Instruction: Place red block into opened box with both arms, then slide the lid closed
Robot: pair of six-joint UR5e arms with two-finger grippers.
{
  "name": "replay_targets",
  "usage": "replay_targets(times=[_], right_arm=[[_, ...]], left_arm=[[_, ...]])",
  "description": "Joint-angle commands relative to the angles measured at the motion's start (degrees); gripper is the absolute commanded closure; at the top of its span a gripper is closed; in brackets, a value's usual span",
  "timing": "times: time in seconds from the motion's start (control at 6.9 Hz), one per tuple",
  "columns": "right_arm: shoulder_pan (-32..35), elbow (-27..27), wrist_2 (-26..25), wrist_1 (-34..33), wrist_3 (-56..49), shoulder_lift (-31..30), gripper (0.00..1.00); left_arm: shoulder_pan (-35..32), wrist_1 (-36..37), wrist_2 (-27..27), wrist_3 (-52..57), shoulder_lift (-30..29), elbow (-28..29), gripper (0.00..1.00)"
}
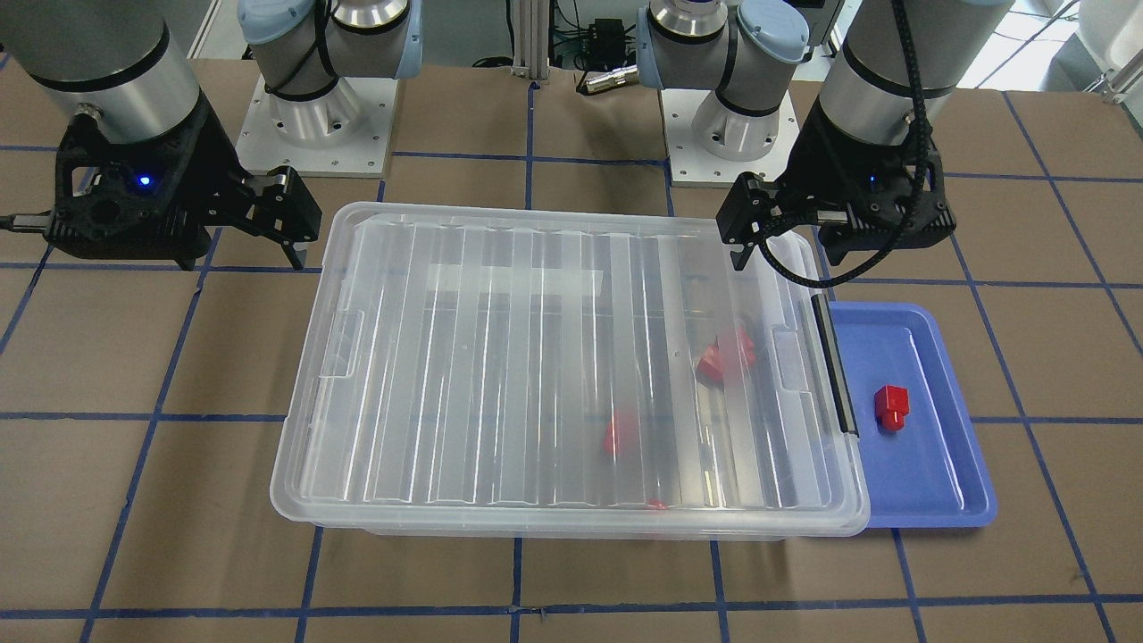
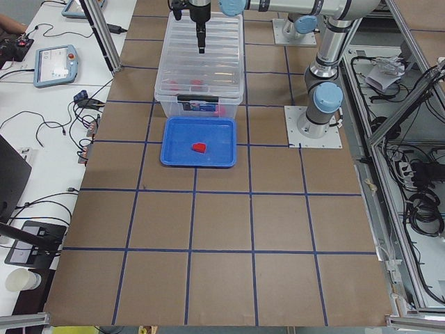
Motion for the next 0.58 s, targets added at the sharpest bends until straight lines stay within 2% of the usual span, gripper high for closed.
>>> replay_targets(times=[0.0,0.43], right_arm=[[0.0,0.0,0.1,0.0,0.0,0.1,0.00],[-0.1,0.0,0.1,-0.1,-0.1,0.1,0.00]], left_arm=[[0.0,0.0,0.0,0.0,0.2,0.0,0.00],[0.0,0.0,0.0,0.0,0.1,-0.3,0.00]])
